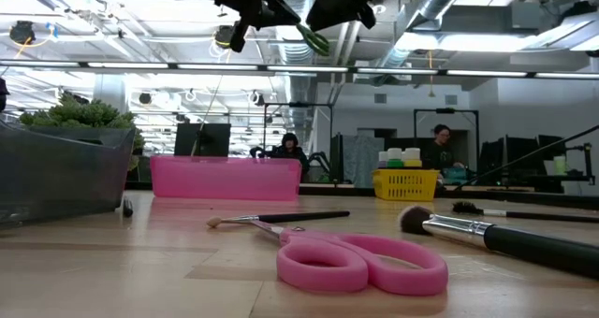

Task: Pick & Place Paint Supplies
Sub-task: Put the green scissors into the black bin

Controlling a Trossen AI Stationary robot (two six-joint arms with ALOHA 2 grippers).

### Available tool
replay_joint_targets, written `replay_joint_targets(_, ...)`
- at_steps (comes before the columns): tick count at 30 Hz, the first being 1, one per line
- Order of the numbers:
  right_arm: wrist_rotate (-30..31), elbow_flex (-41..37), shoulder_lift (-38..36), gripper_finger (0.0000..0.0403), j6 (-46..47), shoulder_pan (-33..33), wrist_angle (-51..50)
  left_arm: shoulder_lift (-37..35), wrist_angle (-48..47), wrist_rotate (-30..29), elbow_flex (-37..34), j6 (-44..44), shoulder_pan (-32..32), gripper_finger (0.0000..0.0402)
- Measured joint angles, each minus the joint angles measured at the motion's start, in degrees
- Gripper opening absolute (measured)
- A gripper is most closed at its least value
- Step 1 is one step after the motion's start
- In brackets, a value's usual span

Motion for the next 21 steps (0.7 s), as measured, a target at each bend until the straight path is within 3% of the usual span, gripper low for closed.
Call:
replay_joint_targets(5, -0.1, 0.0, 0.0, 0.0129, 0.6, 0.0, -0.4, 0.0, -2.1, -1.0, 0.0, 1.3, 0.8, 0.0001)
replay_joint_targets(12, 0.1, 0.0, -1.6, 0.0158, 1.9, -0.7, -4.6, -2.0, -16.3, 2.4, 0.0, 1.3, 1.3, 0.0001)
replay_joint_targets(21, 2.2, 0.0, -2.0, 0.0153, 2.0, -3.7, -7.9, -5.1, -31.8, 13.8, 0.0, 1.0, 1.3, 0.0001)
